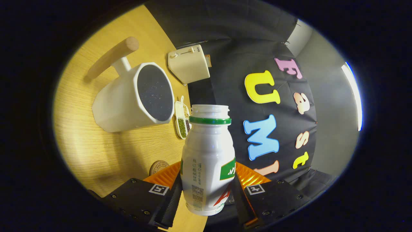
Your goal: Take the bottle from table, then pour the juice into the cup, finally place the bottle on the coaster
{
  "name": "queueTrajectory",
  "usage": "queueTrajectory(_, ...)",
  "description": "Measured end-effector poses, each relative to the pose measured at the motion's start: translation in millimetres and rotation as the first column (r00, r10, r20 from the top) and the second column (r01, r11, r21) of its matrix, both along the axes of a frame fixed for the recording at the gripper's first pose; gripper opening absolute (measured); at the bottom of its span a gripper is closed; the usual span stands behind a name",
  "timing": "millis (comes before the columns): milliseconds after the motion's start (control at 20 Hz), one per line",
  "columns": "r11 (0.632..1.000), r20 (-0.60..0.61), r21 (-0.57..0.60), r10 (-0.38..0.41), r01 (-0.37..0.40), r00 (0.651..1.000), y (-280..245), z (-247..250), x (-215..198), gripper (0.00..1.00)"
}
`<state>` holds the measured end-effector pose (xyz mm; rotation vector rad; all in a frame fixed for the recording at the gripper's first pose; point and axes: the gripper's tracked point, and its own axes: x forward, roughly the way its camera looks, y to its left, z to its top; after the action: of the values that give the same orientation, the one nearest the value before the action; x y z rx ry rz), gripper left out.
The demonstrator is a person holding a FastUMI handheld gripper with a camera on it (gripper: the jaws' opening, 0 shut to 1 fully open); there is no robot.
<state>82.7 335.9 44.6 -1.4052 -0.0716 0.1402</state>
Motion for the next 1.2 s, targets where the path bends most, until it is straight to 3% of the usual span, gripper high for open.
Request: queueTrajectory(1200,0.987,0.054,-0.160,-0.013,0.022,0.998,-2.0,4.2,0.5,0.73)
